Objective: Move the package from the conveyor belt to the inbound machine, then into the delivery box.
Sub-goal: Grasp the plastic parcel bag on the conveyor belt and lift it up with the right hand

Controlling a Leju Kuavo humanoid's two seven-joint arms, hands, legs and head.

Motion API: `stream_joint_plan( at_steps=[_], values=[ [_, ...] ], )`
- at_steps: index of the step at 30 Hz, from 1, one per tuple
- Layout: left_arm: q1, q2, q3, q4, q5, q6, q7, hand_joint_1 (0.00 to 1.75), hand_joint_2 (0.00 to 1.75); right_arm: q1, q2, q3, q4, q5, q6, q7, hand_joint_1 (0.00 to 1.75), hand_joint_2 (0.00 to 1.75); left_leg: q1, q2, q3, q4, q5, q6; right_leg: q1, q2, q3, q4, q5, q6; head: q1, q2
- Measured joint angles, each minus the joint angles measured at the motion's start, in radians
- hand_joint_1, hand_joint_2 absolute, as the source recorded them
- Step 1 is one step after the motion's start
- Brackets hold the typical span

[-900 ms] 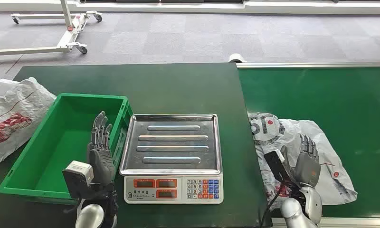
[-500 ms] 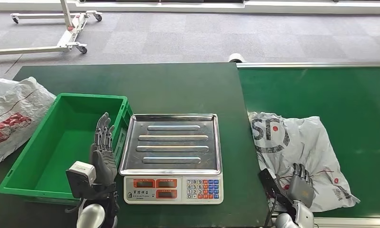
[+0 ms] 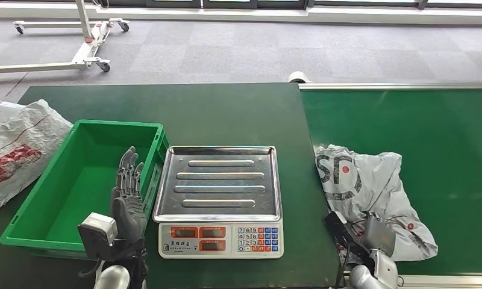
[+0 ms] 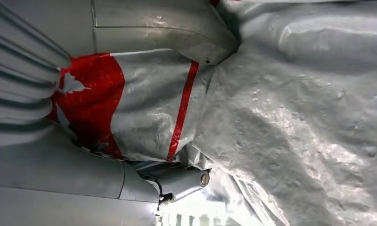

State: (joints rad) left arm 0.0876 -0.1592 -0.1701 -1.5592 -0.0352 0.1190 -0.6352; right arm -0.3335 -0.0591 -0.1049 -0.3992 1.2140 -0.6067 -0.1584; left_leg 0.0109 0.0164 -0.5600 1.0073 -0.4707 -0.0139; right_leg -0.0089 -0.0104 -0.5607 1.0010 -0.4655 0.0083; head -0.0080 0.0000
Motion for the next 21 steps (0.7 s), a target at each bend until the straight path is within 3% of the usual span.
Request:
stream_joint_plan(
  at_steps=[5, 13, 17, 21],
  values=[
    [0.004, 0.002, 0.000, -0.009, 0.000, 0.005, -0.004, 0.00, 0.00, 0.028, 0.003, -0.008, -0.119, -0.047, -0.067, -0.094, 1.75, 1.75, -0.001, -0.001, -0.005, 0.000, 0.000, 0.000, 0.000, -0.001, -0.004, 0.001, 0.001, 0.000, 0.000, 0.000],
    [0.020, 0.001, 0.000, -0.028, -0.001, 0.009, -0.007, 0.00, 0.00, 0.180, 0.021, 0.044, -0.783, -0.119, -0.039, -0.105, 1.75, 1.75, -0.001, -0.004, -0.011, 0.000, 0.000, -0.001, 0.000, -0.002, -0.010, 0.002, 0.000, 0.000, 0.000, 0.000],
    [0.018, 0.000, 0.000, -0.027, -0.002, 0.006, -0.007, 0.00, 0.00, 0.222, 0.026, 0.135, -1.018, -0.238, 0.049, -0.160, 1.75, 1.75, -0.001, -0.004, -0.011, 0.000, 0.000, -0.001, 0.000, -0.002, -0.011, 0.002, -0.001, -0.001, 0.000, 0.000],
    [0.010, -0.003, 0.000, -0.019, -0.002, -0.004, -0.005, 0.00, 0.00, 0.228, 0.045, 0.254, -1.086, -0.317, 0.166, -0.203, 1.75, 1.75, -0.001, -0.004, -0.012, 0.000, 0.000, -0.001, 0.000, -0.002, -0.011, 0.003, -0.002, -0.001, 0.000, 0.000]
  ],
)
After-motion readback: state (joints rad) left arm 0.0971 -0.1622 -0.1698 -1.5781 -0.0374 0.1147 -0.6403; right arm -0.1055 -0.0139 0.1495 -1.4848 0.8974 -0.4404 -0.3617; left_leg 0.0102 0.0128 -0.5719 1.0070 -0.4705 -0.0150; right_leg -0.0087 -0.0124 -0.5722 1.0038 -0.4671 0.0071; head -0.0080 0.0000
